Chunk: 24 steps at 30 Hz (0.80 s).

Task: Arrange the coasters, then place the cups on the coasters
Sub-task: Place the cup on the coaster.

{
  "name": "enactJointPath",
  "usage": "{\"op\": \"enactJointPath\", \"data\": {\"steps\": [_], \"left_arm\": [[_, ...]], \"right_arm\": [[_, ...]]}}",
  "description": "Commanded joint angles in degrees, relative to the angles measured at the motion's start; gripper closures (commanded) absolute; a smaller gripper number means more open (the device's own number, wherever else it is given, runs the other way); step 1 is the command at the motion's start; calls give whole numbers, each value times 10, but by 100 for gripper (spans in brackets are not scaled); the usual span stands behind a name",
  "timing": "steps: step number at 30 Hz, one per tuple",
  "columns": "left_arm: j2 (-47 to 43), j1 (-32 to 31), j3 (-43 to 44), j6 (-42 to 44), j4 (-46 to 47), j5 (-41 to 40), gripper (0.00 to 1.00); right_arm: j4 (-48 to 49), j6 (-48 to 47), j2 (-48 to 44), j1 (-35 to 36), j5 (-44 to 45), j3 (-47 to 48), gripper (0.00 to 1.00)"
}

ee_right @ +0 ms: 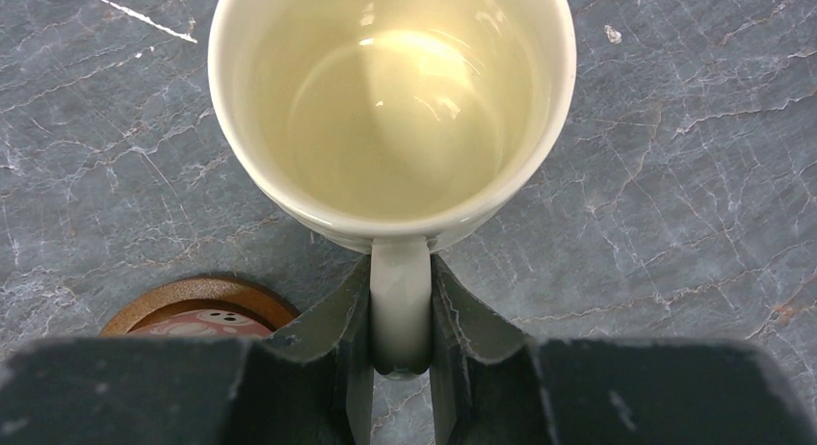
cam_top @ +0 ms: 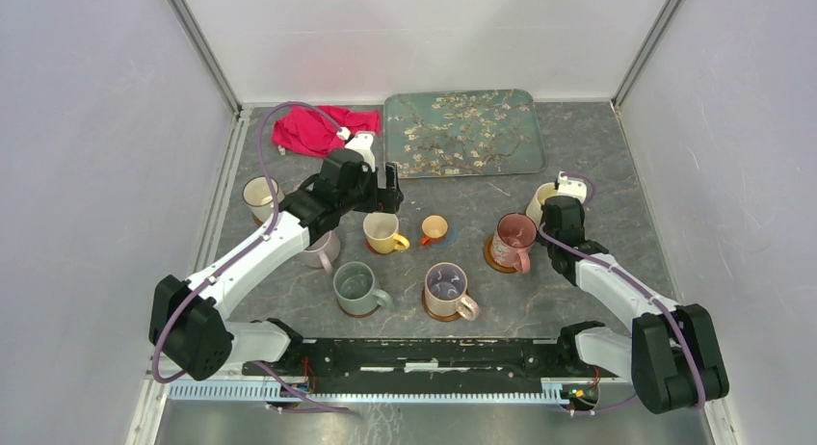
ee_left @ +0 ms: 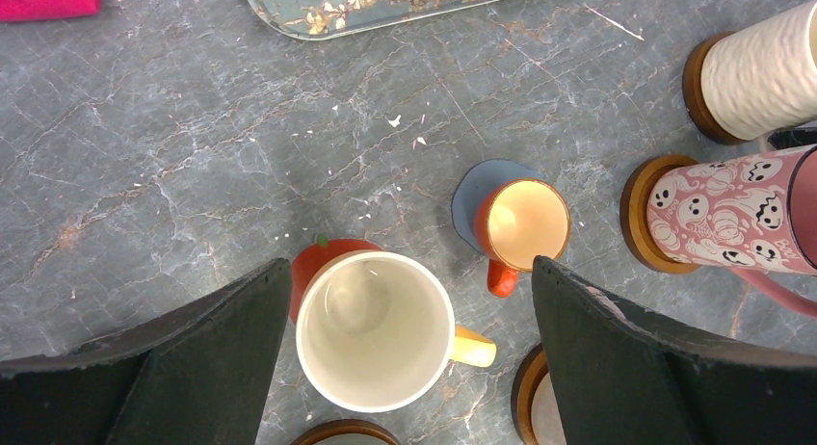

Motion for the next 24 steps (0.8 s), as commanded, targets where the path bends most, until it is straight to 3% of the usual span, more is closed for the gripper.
{"op": "enactJointPath", "data": {"steps": [1,3,6,16,24], "left_arm": [[-18,2,-2,22,22,6,0],[-17,3,-2,22,23,7,0],[-17,2,-1,22,22,8,0],[-21,2,7,18,16,12,0],[-26,2,18,14,9,13,0]], "right_arm": [[85,-8,-5,-3,24,6,100],[80,-10,-5,-3,25,7,99],[68,-10,-4,-3,27,13,91],[8,-12,-15,-3,35,46,38],[-76,-24,-29,-4,79,90,19]]}}
